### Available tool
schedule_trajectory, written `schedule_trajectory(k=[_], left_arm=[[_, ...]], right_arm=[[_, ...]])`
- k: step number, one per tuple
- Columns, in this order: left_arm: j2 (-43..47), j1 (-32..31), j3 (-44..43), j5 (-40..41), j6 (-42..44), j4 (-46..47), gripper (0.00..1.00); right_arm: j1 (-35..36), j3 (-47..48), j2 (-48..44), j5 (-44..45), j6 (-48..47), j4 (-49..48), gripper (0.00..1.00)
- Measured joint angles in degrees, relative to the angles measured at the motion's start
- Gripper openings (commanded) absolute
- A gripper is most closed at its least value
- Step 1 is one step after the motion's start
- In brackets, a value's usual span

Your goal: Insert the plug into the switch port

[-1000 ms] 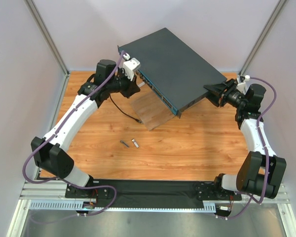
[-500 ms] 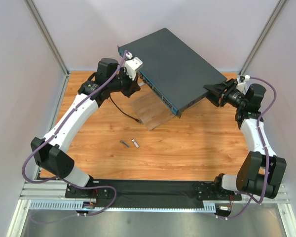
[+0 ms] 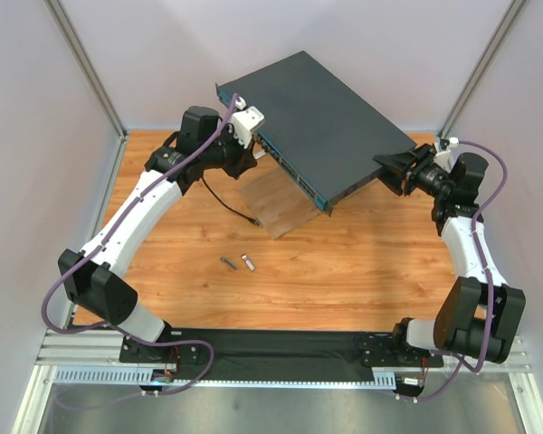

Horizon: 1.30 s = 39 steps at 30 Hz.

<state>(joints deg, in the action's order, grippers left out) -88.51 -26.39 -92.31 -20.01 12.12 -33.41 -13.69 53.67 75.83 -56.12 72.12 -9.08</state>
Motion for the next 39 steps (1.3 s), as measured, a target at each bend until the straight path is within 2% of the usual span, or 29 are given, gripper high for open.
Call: schedule_trajectory(k=[14,30,39], left_arm=[[1.3,0.0,2.2,-2.3,-0.1,3.0,0.0],[1.5,0.0,3.4,-3.1,7.1,3.9,0.0],[0.9,0.1,2.7,-3.5,1.9,3.5,0.0]], right_arm=[[0.0,0.1,0.2,-0.2,-0.1,0.0,0.0],[-0.3,0.6,0.8,-1.0,-0.4,0.3,0.0],[-0.3,0.9,1.1,-1.1,-0.6,0.7,0.0]])
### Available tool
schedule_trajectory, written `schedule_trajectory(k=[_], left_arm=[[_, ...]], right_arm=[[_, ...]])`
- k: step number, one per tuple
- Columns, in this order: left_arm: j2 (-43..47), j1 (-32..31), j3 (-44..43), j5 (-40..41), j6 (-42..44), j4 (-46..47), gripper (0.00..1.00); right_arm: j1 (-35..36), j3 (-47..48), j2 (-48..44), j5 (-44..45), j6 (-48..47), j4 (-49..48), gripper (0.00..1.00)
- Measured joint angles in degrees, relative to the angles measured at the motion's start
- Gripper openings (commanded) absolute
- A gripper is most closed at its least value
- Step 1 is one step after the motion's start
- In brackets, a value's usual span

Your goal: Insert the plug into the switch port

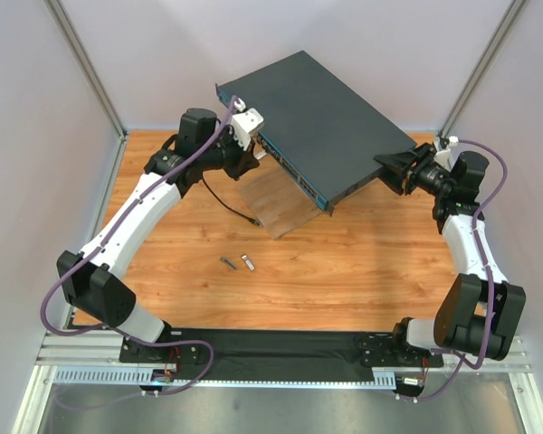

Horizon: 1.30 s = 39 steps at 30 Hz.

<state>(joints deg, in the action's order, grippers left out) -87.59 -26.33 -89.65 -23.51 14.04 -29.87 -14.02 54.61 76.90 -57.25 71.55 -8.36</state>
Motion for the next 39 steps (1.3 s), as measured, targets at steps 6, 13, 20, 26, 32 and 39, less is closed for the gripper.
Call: schedule_trajectory(k=[6,13,20,26,32,39], left_arm=[[-1.3,0.3,-1.7,-1.3,-4.9,-1.8,0.0],[-3.5,0.3,-1.8,-1.6,-6.0,-0.3,0.0],[-3.1,0.3,-1.2,-1.7,-3.4,0.5,0.0],[-2.7,0.3,-0.7,-1.7,-1.5,1.2,0.0],[-4.3,0.0,-3.2,-1.8,-2.0,1.4,0.0],[-7.5,-0.3,-7.4,-2.6,-3.5,-0.4,0.0]], right_arm=[[0.0,0.0,0.0,0.0,0.0,0.0,0.0],[0.0,0.1,0.0,-0.1,-0.5,0.4,0.0],[-0.1,0.3,0.4,-0.5,-0.5,0.5,0.0],[-0.1,0.4,0.4,-0.5,-0.7,0.6,0.0],[-0.1,0.5,0.4,-0.6,-0.9,0.8,0.0],[-0.1,1.1,0.6,-0.8,-1.4,2.0,0.0]])
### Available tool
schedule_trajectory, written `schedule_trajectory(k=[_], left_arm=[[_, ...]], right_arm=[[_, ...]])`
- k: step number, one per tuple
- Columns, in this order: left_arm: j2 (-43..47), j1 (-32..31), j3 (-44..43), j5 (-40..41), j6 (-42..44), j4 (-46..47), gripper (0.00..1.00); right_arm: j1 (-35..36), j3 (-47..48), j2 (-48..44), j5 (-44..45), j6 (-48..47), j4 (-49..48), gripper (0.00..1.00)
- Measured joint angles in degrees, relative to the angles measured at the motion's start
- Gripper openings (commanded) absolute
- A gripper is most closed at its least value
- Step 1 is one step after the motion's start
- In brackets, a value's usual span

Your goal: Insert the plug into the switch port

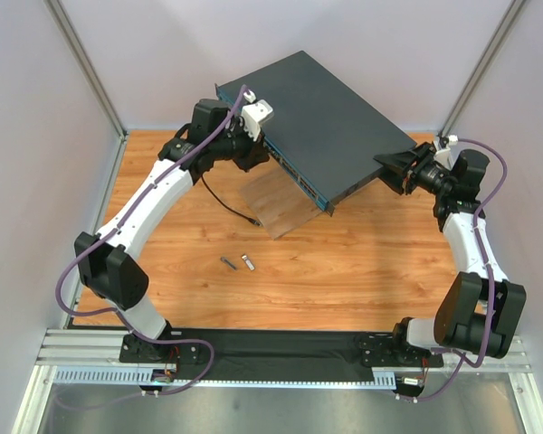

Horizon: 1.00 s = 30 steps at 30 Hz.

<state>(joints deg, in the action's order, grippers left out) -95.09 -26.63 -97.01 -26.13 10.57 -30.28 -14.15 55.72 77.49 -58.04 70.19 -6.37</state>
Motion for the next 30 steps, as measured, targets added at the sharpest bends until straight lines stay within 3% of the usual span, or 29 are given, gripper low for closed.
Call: schedule_trajectory(k=[1,4,6,9,14,18,20,23,24,27,30], left_arm=[[-0.1,0.0,-0.2,0.0,0.0,-0.2,0.0],[-0.2,0.0,-0.4,0.0,-0.3,-0.4,0.23],[-0.2,0.0,-0.4,0.2,-0.3,-0.5,0.31],[-0.1,-0.1,-0.4,0.1,0.1,-0.8,0.35],[3.1,-0.2,2.6,0.0,1.0,-0.3,0.52],[8.0,-0.3,4.7,0.1,1.3,-0.9,0.56],[10.0,-0.3,4.9,0.4,1.2,-1.2,0.54],[11.5,-0.3,4.9,0.9,0.9,-1.3,0.42],[11.6,-0.3,4.9,1.0,0.8,-1.2,0.32],[10.8,-0.3,4.8,1.5,0.0,-1.7,0.14],[8.3,-0.3,3.5,2.3,-0.5,-2.8,0.07]], right_arm=[[0.0,0.1,0.0,0.0,-0.1,0.2,0.0],[0.0,0.2,0.0,0.0,-0.2,0.4,0.0],[0.0,0.2,0.0,0.0,-0.2,0.5,0.0],[0.0,0.5,0.1,-0.1,-0.4,0.7,0.0],[0.0,0.9,0.2,-0.3,-0.9,1.8,0.0],[0.0,1.2,0.2,-0.4,-1.3,2.4,0.0],[0.0,1.4,0.3,-0.4,-1.6,3.0,0.0],[0.0,2.0,0.3,-0.5,-2.2,4.2,0.0],[0.0,2.1,0.3,-0.5,-2.5,4.5,0.0],[0.0,2.9,0.5,-0.6,-3.3,6.2,0.0],[0.0,3.4,0.7,-0.7,-3.8,7.2,0.0]])
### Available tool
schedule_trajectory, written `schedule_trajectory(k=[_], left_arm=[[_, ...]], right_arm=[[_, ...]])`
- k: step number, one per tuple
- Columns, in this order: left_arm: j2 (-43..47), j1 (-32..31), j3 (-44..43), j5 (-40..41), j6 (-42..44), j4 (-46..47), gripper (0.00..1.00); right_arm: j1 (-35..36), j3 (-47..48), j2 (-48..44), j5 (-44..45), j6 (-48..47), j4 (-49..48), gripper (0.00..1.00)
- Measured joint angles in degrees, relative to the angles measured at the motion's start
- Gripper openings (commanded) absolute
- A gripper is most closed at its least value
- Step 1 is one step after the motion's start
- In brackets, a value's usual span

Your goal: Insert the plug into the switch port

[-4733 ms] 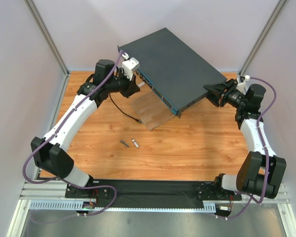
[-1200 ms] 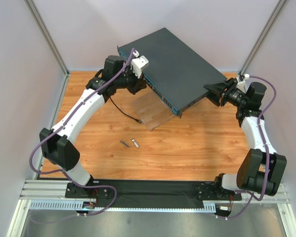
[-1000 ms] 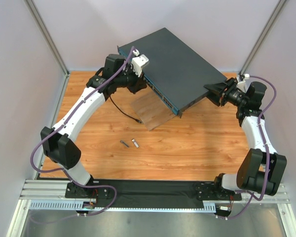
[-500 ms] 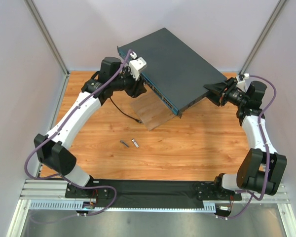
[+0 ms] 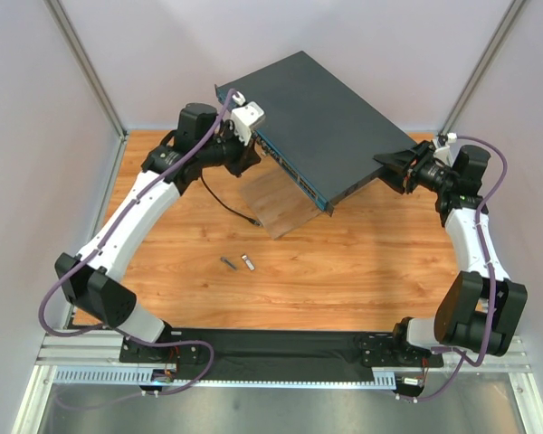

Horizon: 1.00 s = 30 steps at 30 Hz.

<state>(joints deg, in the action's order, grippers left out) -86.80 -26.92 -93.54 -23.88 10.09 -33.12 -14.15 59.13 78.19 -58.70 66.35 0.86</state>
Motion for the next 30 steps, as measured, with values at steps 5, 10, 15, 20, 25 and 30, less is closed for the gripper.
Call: schedule_trajectory(k=[5,10,15,20,25,30], left_arm=[[-3.5,0.0,-0.9,1.2,-1.2,-0.1,0.02],[-4.0,0.0,-0.9,2.0,-2.5,1.3,0.0],[-4.2,0.0,-0.9,2.1,-3.7,4.0,0.0],[-5.8,0.0,-1.2,2.2,-4.7,5.7,0.0],[-6.7,0.0,-1.2,2.1,-5.4,5.6,0.0],[-6.7,0.0,0.3,1.9,-7.3,7.6,0.0]], right_arm=[[0.0,0.2,0.0,-0.1,-0.4,0.6,0.0],[0.0,0.3,0.0,-0.1,-0.7,0.9,0.0],[0.0,0.5,0.2,-0.2,-0.9,1.2,0.0],[0.0,0.6,0.2,-0.3,-0.9,1.4,0.0],[0.0,0.6,0.3,-0.3,-1.1,1.5,0.0],[0.0,0.8,0.4,-0.4,-1.1,1.5,0.0]])
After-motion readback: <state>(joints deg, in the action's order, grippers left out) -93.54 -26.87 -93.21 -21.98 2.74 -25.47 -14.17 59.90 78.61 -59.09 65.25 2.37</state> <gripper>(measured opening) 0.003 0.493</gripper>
